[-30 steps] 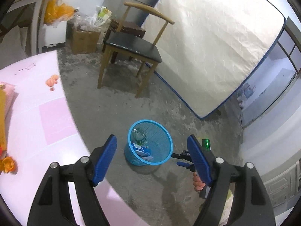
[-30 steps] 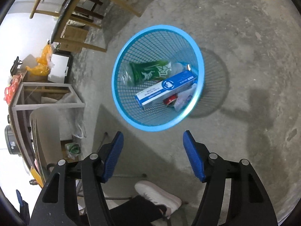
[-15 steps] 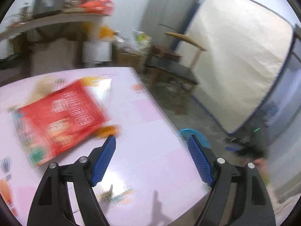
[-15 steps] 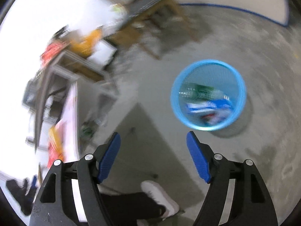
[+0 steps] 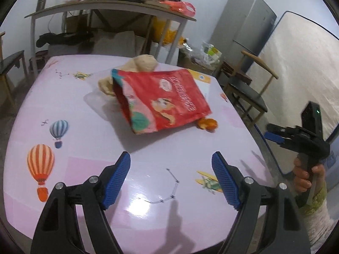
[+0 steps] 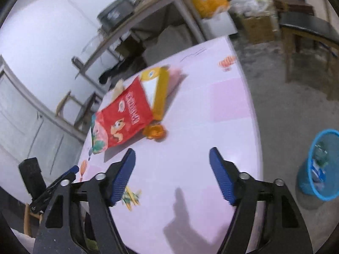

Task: Collect trash
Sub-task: 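Move both tools back to the table toward the red snack bag and orange peel, then grasp the red snack bag with the left tool while the right tool grasps the orange peel, then lift the snack bag and orange peel and carry them toward the wastebasket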

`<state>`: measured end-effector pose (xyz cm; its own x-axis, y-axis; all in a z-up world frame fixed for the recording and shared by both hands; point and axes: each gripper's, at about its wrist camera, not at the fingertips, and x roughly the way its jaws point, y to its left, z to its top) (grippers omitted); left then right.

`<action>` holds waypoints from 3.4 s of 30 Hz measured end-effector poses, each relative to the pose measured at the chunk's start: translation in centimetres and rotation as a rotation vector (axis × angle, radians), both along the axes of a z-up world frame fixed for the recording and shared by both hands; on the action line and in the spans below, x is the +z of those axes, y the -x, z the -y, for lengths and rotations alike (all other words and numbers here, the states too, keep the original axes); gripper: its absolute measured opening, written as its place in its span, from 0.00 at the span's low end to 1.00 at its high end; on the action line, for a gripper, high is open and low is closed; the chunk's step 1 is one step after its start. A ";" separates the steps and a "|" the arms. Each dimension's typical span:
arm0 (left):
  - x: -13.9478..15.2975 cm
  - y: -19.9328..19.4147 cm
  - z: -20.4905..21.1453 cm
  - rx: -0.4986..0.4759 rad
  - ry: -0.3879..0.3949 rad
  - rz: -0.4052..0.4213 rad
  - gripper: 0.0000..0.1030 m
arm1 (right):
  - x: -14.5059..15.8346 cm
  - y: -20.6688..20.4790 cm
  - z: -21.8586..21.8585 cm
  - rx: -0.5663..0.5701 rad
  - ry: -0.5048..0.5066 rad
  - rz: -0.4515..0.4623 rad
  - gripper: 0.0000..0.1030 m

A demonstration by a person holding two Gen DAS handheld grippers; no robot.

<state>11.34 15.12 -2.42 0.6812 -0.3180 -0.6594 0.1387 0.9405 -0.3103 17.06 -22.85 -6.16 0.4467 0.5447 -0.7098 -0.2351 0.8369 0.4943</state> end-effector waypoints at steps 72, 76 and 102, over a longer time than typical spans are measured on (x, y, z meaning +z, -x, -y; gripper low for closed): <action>3.7 -1.1 -4.6 0.038 0.455 0.089 0.01 | -1.2 1.0 -4.1 -0.122 0.042 -0.012 0.03; 4.2 -1.4 -3.9 0.023 0.459 0.103 0.01 | -0.4 1.4 -3.2 -0.139 0.031 0.005 0.03; 8.1 -4.2 4.2 -0.144 0.442 0.158 0.01 | 2.5 4.2 4.3 -0.302 -0.023 0.053 0.03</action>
